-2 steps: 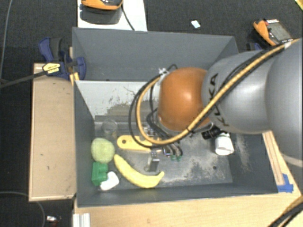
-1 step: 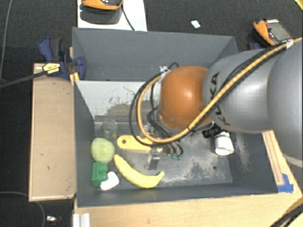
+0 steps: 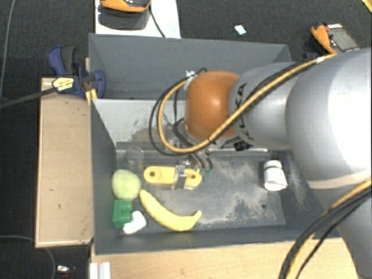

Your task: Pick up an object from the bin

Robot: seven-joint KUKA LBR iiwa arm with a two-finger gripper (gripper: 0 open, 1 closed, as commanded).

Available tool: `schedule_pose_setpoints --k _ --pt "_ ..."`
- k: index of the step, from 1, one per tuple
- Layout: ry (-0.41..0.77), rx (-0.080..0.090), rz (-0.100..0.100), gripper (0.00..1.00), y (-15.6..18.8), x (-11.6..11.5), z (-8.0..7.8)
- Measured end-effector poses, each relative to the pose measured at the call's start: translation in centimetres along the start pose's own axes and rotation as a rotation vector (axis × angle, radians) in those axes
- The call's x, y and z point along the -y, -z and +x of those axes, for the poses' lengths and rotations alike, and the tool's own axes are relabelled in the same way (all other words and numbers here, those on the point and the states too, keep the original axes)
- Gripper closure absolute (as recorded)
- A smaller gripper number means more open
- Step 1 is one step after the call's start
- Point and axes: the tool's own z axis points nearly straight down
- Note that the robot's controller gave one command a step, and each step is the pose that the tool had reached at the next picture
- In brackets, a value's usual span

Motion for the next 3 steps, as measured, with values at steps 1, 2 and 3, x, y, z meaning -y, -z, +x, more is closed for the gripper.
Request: schedule_pose_setpoints --k 1,2,3 --pt "-0.197 0.008 -0.004 0.00 6.5 -0.6 0.3" --pt "-0.038 -0.017 0.003 0.00 0.0 0.2 0.6" --pt "-0.076 -0.002 -0.001 0.00 -0.1 0.1 0.4"
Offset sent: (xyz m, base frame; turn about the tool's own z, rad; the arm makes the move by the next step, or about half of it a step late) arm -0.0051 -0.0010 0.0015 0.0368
